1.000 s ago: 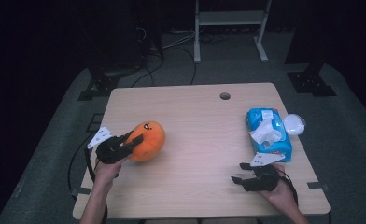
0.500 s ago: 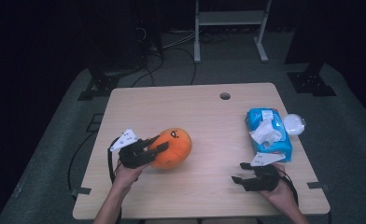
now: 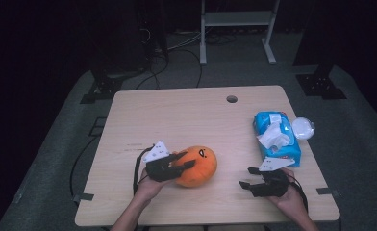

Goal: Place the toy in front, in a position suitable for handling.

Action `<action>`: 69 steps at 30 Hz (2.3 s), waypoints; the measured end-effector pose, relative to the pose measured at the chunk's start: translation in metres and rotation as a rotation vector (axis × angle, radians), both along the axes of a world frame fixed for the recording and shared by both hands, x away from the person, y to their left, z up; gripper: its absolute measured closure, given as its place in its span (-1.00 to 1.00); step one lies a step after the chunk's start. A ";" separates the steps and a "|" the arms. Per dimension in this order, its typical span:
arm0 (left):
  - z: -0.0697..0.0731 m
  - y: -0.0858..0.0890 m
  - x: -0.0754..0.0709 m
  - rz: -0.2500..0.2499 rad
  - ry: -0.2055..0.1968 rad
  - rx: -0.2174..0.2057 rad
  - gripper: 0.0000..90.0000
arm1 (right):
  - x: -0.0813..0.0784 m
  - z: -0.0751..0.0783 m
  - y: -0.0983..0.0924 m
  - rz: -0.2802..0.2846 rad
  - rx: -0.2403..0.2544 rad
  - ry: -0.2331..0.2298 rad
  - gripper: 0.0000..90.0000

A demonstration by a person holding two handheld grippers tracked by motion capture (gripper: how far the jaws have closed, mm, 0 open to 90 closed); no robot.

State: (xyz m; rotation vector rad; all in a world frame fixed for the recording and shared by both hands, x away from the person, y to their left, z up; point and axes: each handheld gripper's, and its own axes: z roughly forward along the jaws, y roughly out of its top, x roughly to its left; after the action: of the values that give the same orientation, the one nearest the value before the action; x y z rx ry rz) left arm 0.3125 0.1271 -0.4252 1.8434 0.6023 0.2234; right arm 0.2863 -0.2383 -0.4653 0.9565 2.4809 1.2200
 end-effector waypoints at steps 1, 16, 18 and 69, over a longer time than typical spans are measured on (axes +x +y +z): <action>-0.003 -0.003 0.000 -0.009 0.002 0.013 0.29 | 0.000 0.000 0.000 -0.001 -0.001 -0.001 -0.26; -0.015 -0.016 -0.006 -0.046 -0.043 0.116 -0.03 | -0.003 0.022 -0.012 -0.072 0.049 -0.087 -0.25; -0.015 -0.017 -0.006 -0.046 -0.045 0.120 -0.05 | -0.003 0.027 -0.014 -0.080 0.051 -0.103 -0.25; -0.018 -0.021 -0.012 -0.085 -0.072 0.144 -0.32 | 0.092 0.036 -0.074 -0.450 -0.033 -0.054 0.73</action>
State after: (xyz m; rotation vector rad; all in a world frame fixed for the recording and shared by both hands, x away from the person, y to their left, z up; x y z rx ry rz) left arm 0.3010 0.1062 -0.4437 1.9863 0.4672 0.2813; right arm 0.3779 -0.3127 -0.4288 1.3558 2.0762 1.0334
